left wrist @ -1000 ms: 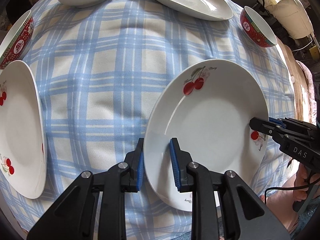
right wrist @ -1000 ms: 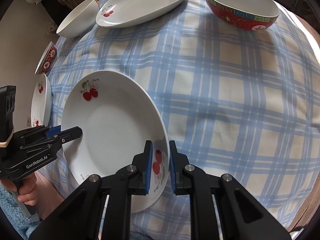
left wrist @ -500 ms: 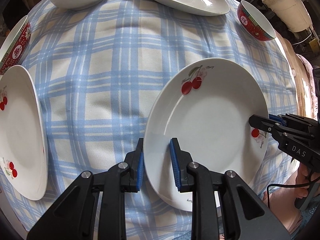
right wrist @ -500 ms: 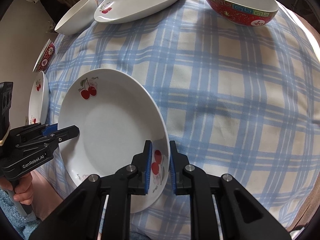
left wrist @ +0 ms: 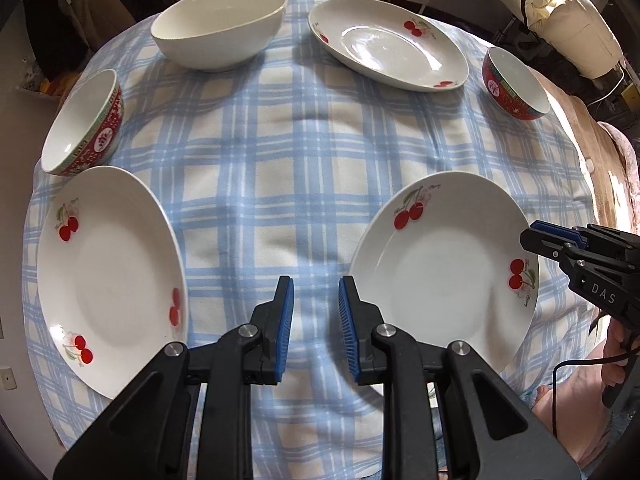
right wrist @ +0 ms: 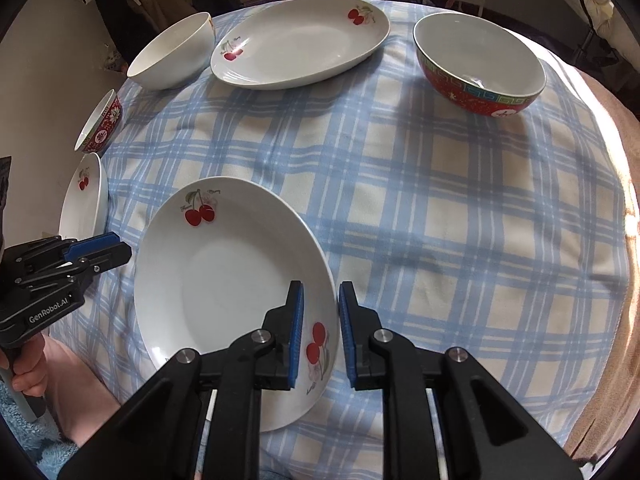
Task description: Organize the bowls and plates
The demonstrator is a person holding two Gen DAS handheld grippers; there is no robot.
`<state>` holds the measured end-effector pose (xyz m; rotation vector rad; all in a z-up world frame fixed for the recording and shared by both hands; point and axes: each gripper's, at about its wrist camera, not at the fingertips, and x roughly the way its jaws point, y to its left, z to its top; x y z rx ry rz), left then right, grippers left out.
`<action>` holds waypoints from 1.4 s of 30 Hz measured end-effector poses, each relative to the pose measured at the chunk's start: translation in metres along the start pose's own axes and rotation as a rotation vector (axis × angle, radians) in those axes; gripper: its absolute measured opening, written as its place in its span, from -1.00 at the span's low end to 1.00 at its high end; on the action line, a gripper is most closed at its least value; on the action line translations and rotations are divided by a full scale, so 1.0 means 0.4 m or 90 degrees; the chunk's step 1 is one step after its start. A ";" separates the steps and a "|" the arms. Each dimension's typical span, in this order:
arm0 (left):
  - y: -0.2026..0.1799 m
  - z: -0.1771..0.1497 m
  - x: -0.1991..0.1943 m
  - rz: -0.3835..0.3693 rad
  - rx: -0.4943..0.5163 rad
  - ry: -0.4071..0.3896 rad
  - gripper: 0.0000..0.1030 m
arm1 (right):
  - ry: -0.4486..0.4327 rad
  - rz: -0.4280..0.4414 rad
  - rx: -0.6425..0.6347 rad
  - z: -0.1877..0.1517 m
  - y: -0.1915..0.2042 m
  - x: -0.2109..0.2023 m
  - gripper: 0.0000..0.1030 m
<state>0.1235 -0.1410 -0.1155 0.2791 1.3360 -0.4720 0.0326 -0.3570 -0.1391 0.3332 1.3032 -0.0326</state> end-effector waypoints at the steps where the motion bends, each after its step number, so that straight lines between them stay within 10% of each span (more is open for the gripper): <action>1: 0.015 0.002 -0.011 0.006 -0.008 -0.004 -0.56 | -0.003 -0.011 -0.005 0.003 0.009 -0.004 -0.59; 7: 0.119 -0.009 -0.057 0.039 -0.047 -0.018 -0.50 | -0.037 0.016 -0.032 0.037 0.079 -0.051 -0.49; 11: 0.196 -0.026 -0.072 0.061 -0.075 -0.019 -0.33 | -0.073 0.031 -0.073 0.066 0.157 -0.076 0.26; 18: 0.303 -0.061 -0.098 0.096 -0.123 -0.023 0.20 | -0.096 0.085 -0.132 0.128 0.316 -0.063 0.83; 24: 0.379 -0.072 -0.112 0.150 -0.138 -0.032 0.73 | -0.081 0.106 -0.157 0.174 0.434 -0.012 1.00; 42: 0.577 -0.123 -0.020 0.164 -0.210 0.019 0.76 | -0.058 0.062 -0.222 0.223 0.603 0.139 1.00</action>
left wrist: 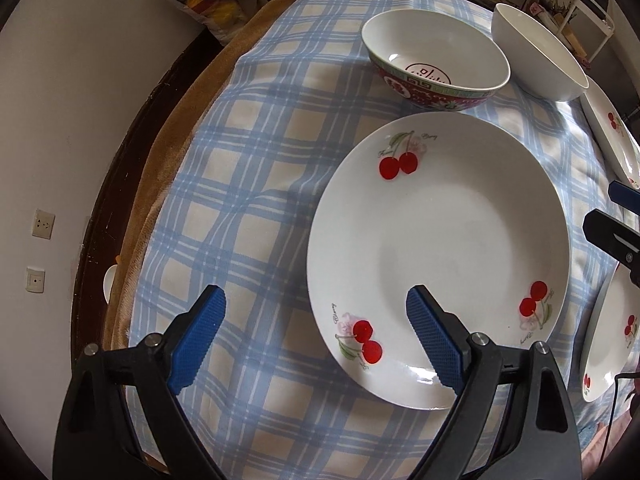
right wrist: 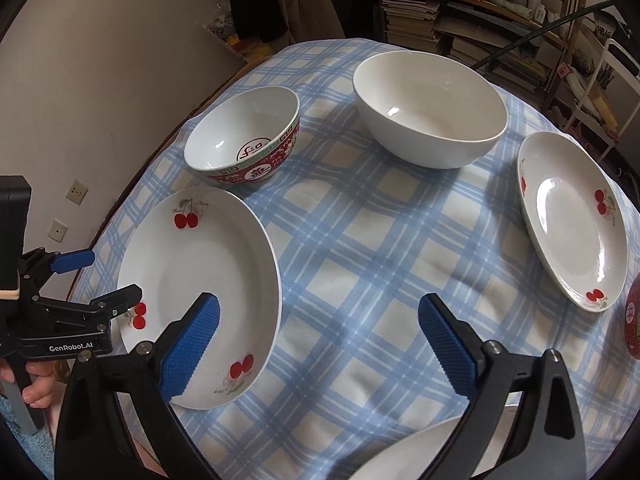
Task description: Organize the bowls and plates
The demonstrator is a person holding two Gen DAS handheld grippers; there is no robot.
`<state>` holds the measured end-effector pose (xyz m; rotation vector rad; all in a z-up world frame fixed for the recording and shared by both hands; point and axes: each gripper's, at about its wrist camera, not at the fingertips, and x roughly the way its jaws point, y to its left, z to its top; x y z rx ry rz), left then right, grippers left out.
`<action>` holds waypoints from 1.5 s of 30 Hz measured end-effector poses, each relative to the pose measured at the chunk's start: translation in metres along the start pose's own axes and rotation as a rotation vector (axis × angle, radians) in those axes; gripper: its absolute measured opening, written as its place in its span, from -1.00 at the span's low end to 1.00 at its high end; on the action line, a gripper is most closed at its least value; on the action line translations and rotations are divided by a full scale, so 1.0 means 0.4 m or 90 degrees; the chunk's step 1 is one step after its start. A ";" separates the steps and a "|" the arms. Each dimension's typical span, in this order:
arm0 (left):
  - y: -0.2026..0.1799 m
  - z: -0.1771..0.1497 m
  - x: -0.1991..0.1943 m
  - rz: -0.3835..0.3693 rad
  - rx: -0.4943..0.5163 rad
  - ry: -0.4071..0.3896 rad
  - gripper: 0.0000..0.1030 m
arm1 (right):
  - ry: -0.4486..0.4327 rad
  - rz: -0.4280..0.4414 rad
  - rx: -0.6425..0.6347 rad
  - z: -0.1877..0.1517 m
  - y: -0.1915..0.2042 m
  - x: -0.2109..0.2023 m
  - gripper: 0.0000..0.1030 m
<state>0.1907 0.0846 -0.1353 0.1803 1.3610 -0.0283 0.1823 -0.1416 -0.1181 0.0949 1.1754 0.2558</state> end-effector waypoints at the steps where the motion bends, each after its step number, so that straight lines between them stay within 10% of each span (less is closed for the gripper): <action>1: 0.004 -0.001 0.007 -0.001 -0.002 0.003 0.76 | 0.004 0.001 -0.002 0.001 0.005 0.007 1.00; 11: 0.049 -0.014 0.023 -0.031 -0.057 -0.029 0.73 | 0.013 -0.013 -0.027 0.017 0.045 0.045 1.00; 14: 0.062 -0.013 0.040 -0.042 -0.073 -0.014 0.27 | 0.035 -0.020 -0.016 0.020 0.047 0.064 0.98; 24: 0.051 -0.008 0.058 -0.138 -0.058 0.005 -0.60 | 0.106 -0.038 -0.032 0.010 0.062 0.130 -0.02; 45: 0.046 -0.001 0.053 -0.175 -0.046 -0.026 -0.61 | 0.120 0.017 -0.005 0.015 0.104 0.162 -0.44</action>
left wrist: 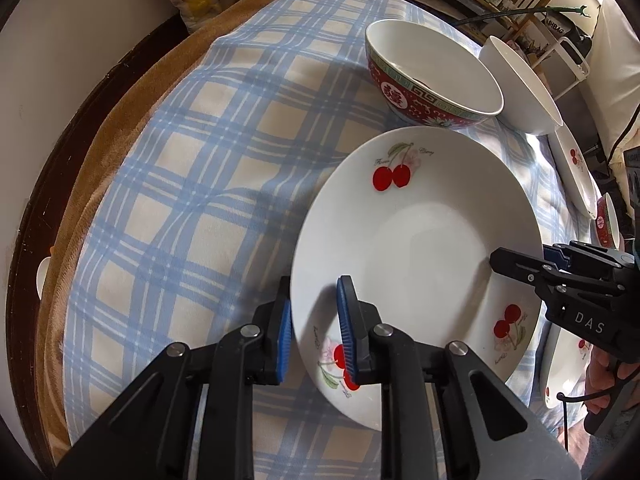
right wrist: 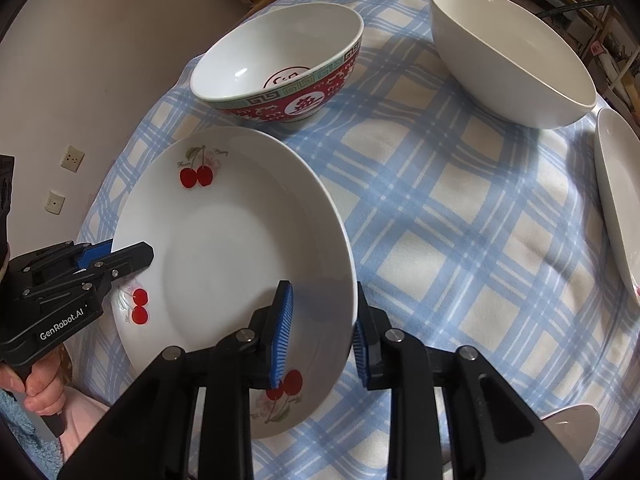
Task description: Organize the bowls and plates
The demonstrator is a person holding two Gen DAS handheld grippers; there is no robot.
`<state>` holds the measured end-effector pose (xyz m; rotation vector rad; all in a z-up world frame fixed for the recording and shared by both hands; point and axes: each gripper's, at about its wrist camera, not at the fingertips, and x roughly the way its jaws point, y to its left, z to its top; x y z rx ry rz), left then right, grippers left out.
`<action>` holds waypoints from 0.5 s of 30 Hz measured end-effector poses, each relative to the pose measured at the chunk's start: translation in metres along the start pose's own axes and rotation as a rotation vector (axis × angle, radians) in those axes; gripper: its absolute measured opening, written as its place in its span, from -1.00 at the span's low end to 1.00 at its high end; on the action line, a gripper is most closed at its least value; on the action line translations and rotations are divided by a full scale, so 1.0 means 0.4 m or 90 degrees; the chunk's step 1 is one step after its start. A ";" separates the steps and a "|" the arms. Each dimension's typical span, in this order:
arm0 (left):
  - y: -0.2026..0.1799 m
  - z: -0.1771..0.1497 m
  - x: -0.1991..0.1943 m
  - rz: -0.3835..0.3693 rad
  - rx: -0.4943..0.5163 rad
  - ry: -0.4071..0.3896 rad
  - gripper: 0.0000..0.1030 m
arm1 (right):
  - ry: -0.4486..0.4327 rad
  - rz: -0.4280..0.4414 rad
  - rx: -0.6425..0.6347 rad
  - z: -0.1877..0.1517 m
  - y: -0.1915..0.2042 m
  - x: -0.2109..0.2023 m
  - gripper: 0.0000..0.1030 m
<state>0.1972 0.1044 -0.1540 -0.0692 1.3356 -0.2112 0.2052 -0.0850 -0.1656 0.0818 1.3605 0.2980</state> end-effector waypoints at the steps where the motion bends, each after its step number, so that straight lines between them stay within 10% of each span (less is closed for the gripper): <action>1: -0.001 0.000 -0.003 -0.003 0.000 -0.001 -0.61 | 0.002 0.004 0.003 -0.003 -0.006 -0.001 -0.45; 15: -0.070 0.009 -0.053 0.006 0.038 -0.007 -0.62 | 0.007 0.009 0.036 -0.034 -0.083 -0.079 -0.50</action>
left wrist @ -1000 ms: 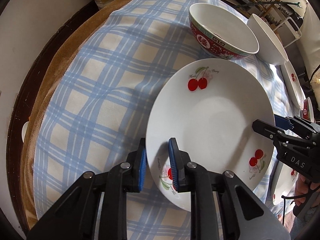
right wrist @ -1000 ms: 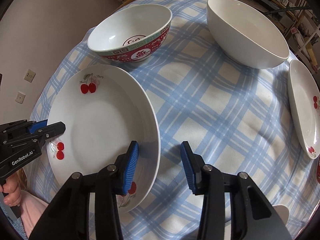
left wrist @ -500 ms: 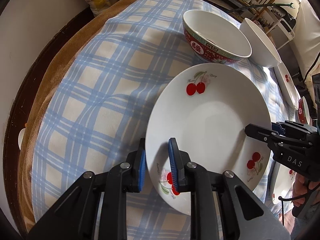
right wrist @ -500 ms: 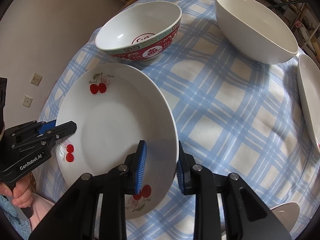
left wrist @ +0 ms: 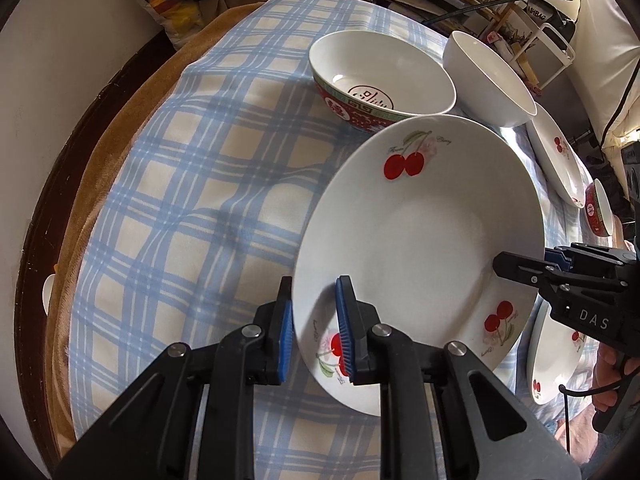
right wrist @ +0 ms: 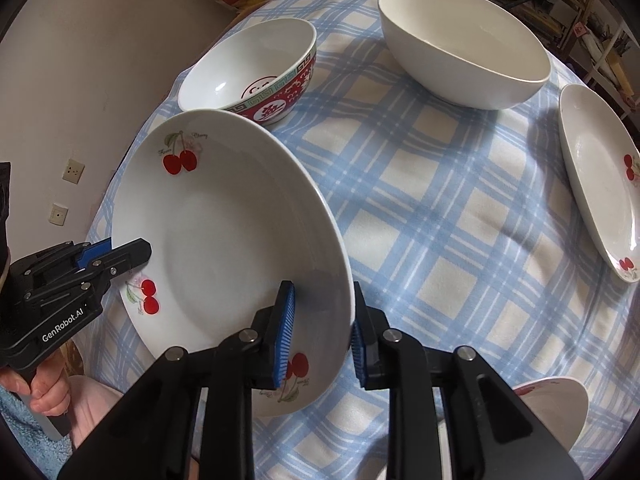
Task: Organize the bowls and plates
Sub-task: 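Carry the held plate with both tools and lower it onto another cherry plate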
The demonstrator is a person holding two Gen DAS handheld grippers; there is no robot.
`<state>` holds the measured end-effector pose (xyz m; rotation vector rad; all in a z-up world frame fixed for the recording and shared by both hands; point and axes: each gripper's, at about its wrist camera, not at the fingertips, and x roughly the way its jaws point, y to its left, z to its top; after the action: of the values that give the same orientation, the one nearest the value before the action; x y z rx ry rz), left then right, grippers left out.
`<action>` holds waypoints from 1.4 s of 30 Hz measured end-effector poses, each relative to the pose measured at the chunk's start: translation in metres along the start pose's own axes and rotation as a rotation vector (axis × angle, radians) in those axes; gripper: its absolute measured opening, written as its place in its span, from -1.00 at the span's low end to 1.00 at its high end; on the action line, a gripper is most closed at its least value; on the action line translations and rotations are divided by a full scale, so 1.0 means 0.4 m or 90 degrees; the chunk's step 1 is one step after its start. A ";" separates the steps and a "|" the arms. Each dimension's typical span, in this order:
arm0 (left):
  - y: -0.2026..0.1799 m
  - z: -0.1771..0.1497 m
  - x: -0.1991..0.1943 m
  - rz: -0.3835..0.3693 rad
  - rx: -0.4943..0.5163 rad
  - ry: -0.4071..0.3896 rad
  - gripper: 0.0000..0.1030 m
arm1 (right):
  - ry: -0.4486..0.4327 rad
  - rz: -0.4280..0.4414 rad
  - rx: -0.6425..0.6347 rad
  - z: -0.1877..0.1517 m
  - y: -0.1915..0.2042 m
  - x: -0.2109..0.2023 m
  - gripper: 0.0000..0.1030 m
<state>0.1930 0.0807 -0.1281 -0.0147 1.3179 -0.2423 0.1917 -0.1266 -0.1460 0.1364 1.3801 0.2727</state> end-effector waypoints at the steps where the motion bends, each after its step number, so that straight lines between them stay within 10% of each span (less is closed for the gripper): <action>1: -0.006 0.001 -0.001 -0.002 0.000 0.003 -0.62 | 0.004 0.007 0.005 -0.006 -0.012 -0.005 -0.52; 42: -0.544 -0.164 0.053 -0.030 0.166 0.067 -0.57 | -0.032 -0.007 0.179 -0.393 -0.459 -0.216 -0.64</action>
<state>0.0983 -0.1272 -0.1328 0.1900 1.3827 -0.4588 0.0436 -0.3363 -0.1401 0.3665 1.3642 0.0640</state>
